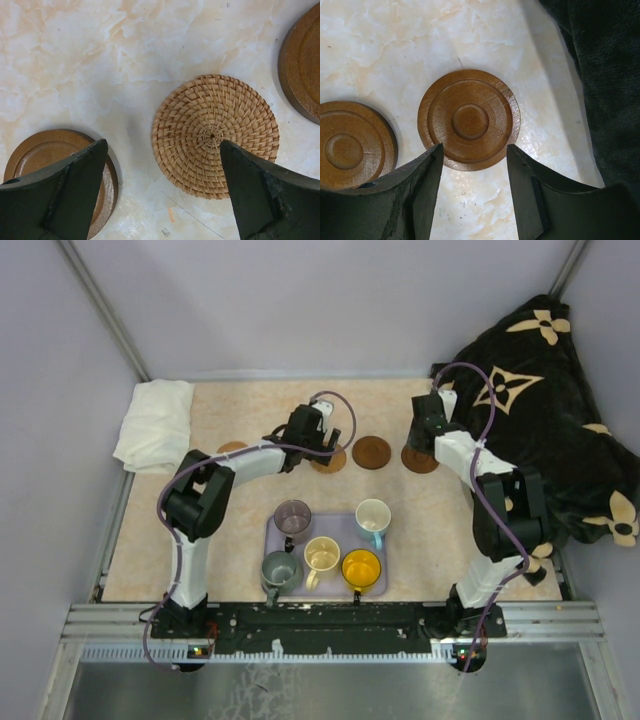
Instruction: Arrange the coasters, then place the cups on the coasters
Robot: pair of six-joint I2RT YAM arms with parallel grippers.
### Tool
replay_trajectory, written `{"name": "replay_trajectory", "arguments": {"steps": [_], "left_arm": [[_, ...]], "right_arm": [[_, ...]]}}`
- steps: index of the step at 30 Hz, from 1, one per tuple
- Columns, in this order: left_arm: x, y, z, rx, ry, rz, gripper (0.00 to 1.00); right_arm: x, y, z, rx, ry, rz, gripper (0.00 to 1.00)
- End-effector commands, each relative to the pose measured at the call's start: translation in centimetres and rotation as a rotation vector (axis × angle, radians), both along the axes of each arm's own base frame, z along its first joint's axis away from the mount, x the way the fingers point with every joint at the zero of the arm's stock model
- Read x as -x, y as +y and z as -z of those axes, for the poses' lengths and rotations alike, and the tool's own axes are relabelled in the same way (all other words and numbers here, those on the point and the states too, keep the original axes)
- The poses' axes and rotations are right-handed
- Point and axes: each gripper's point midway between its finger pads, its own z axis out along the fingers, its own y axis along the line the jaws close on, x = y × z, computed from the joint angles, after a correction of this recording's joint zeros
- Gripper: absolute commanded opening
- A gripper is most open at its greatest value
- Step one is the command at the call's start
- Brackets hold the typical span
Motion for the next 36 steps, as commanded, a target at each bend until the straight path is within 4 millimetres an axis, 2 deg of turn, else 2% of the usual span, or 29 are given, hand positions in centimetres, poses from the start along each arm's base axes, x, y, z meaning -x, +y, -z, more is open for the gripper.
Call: {"name": "replay_trajectory", "arguments": {"steps": [1,10,22,28,36], "left_arm": [[-1.5,-0.4,-1.0,-0.017,-0.061,-0.003,0.99],[-1.9,0.2,-0.5,-0.071,-0.068,-0.01,0.99],[-2.0,0.0,-0.2,-0.086,-0.061,0.011,0.99],[-1.7,-0.3,-0.6,-0.075,-0.056,0.028,1.0],[-1.0,-0.5,0.2,-0.087,-0.034,0.053,0.99]], "right_arm": [[-0.8,-0.3,-2.7,-0.015,-0.089,0.017,0.55],[-0.9,-0.3,-2.6,-0.014,-0.085,0.015,0.55],[-1.1,-0.1,-2.4,-0.016,-0.081,0.01,0.55],[-1.2,-0.1,-2.2,-0.018,-0.078,0.009,0.55],[-1.3,0.1,-1.9,-0.024,-0.071,0.004,0.55]]}}
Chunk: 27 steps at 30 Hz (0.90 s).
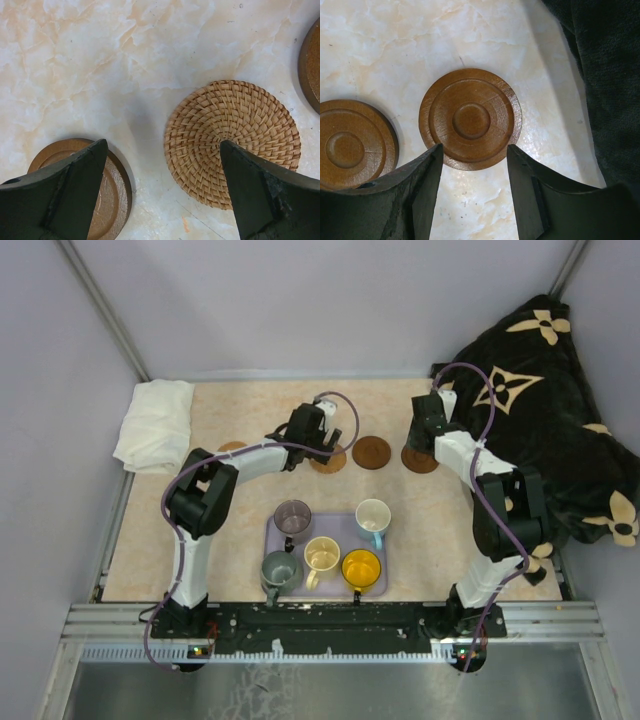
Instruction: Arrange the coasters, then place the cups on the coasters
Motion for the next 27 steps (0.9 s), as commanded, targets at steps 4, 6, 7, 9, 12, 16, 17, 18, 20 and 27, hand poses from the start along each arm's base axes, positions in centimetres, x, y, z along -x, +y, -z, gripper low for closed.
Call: {"name": "replay_trajectory", "arguments": {"steps": [4,6,7,9,12,16,17,18,20,27], "left_arm": [[0.5,-1.2,0.5,-0.014,0.013,0.047,0.99],[0.6,-1.3,0.7,-0.018,0.018,0.049,0.99],[0.6,-1.3,0.9,-0.022,0.021,0.049,0.99],[0.6,-1.1,1.2,-0.035,0.028,0.041,0.99],[0.6,-0.6,2.0,-0.063,0.042,0.022,0.99],[0.5,0.0,2.6,-0.093,0.052,0.0,0.99],[0.5,0.1,2.7,-0.099,0.053,-0.005,0.99],[0.5,0.2,2.7,-0.103,0.053,-0.01,0.99],[0.5,0.4,2.8,-0.108,0.052,-0.017,1.0],[0.6,0.9,2.7,-0.119,0.045,-0.032,0.99]], "right_arm": [[-1.3,0.0,-1.8,-0.019,-0.071,0.009,0.55],[-1.3,0.1,-1.8,-0.02,-0.07,0.008,0.55],[-1.3,0.1,-1.7,-0.02,-0.068,0.008,0.55],[-1.3,0.1,-1.7,-0.021,-0.067,0.007,0.55],[-1.4,0.1,-1.8,-0.023,-0.067,0.006,0.55],[-1.3,0.2,-1.6,-0.022,-0.063,0.005,0.56],[-1.3,0.2,-1.6,-0.022,-0.063,0.004,0.56],[-1.3,0.1,-1.6,-0.022,-0.063,0.005,0.56],[-1.3,0.1,-1.6,-0.022,-0.064,0.005,0.56],[-1.3,0.2,-1.7,-0.022,-0.065,0.004,0.56]]}}
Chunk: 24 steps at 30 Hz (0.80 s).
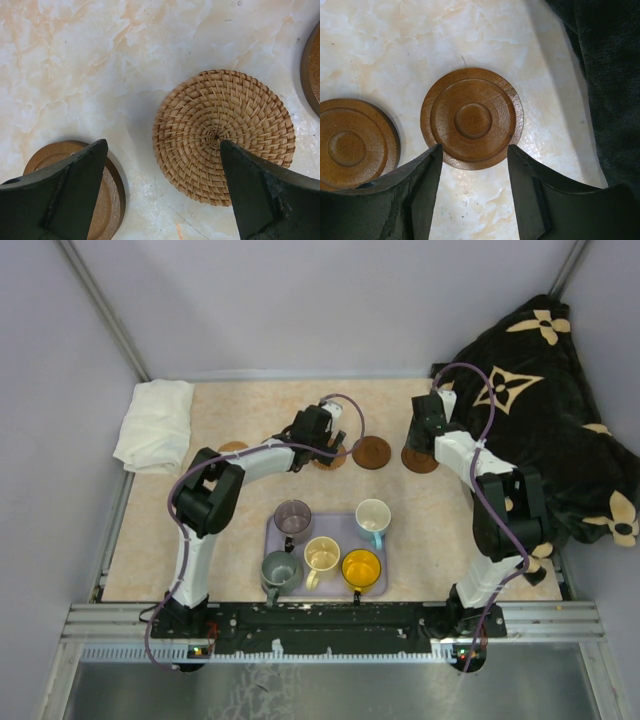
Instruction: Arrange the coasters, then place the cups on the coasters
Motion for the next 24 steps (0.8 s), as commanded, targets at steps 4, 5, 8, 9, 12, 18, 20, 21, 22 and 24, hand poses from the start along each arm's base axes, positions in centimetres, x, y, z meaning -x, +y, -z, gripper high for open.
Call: {"name": "replay_trajectory", "arguments": {"steps": [4,5,8,9,12,18,20,21,22,24], "left_arm": [[0.9,1.4,1.9,-0.075,0.042,-0.023,0.99],[0.9,1.4,2.0,-0.076,0.043,-0.025,0.99],[0.9,1.7,2.2,-0.081,0.043,-0.034,0.99],[0.9,1.7,2.1,-0.081,0.041,-0.033,0.99],[0.8,1.6,2.0,-0.076,0.038,-0.034,0.99],[0.8,1.4,1.5,-0.06,0.03,-0.026,0.99],[0.8,1.3,1.1,-0.048,0.02,-0.025,0.99],[0.8,1.2,0.6,-0.035,0.012,-0.024,0.99],[0.8,1.0,0.1,-0.021,0.005,-0.024,0.99],[0.7,0.7,-1.4,0.016,-0.024,-0.014,0.99]], "right_arm": [[-1.3,0.1,-1.5,-0.017,-0.061,0.009,0.56],[-1.3,0.1,-1.5,-0.017,-0.061,0.009,0.56],[-1.3,0.0,-1.4,-0.015,-0.058,0.009,0.56],[-1.3,0.0,-1.4,-0.014,-0.057,0.009,0.56],[-1.2,0.0,-1.3,-0.014,-0.055,0.009,0.56],[-1.3,0.0,-1.4,-0.013,-0.059,0.012,0.56],[-1.3,-0.1,-1.3,-0.01,-0.059,0.016,0.56],[-1.3,-0.1,-1.3,-0.01,-0.059,0.017,0.56],[-1.4,-0.1,-1.3,-0.009,-0.061,0.017,0.56],[-1.3,-0.2,-1.0,-0.005,-0.057,0.02,0.56]]}}
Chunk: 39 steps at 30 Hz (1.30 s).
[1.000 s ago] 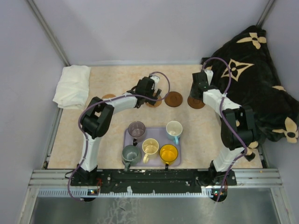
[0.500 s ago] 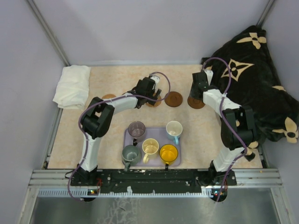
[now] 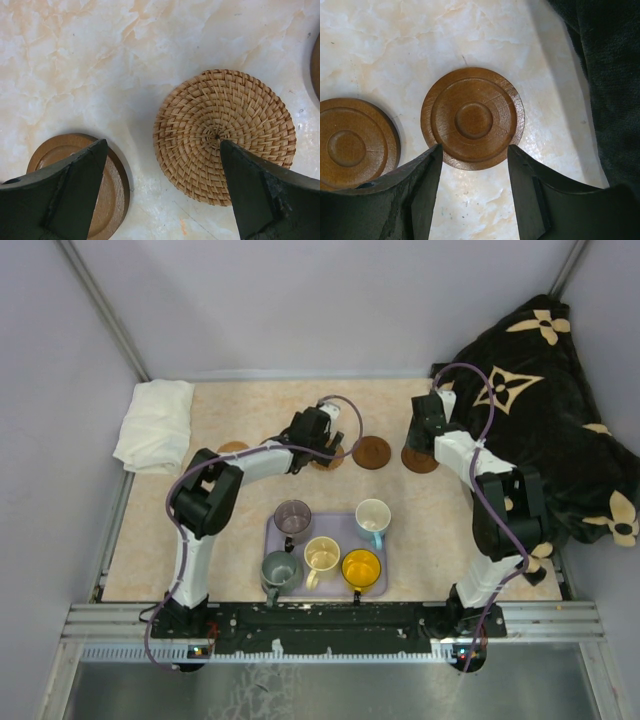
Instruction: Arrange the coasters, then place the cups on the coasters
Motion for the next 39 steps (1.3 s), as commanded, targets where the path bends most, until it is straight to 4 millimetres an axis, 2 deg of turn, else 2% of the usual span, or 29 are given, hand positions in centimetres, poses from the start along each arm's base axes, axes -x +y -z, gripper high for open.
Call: {"name": "replay_trajectory", "arguments": {"steps": [1,8,13,19,27,34,39], "left_arm": [[0.7,0.2,-1.9,0.033,-0.02,0.01,0.99],[0.1,0.2,-6.8,0.076,-0.11,0.008,0.99],[-0.2,0.2,-8.8,0.108,-0.159,-0.004,0.99],[0.2,0.3,-9.4,0.126,-0.158,-0.015,0.99],[1.8,1.9,-10.6,0.18,-0.161,-0.079,0.99],[3.2,4.8,-11.7,0.204,-0.166,-0.156,0.99],[4.3,7.6,-12.0,0.238,-0.156,-0.23,1.0]], "right_arm": [[-1.4,-0.4,-1.1,0.001,-0.059,0.024,0.56],[-1.0,-0.5,0.0,0.007,-0.032,0.039,0.56],[-0.7,-0.5,0.1,0.003,-0.028,0.036,0.55],[-0.2,-0.8,-0.3,0.016,-0.031,0.036,0.55],[0.5,-1.1,-0.8,0.022,-0.036,0.037,0.55],[0.8,-1.5,-1.2,0.038,-0.045,0.048,0.55],[0.9,-2.6,-1.0,0.03,-0.044,0.073,0.61]]}}
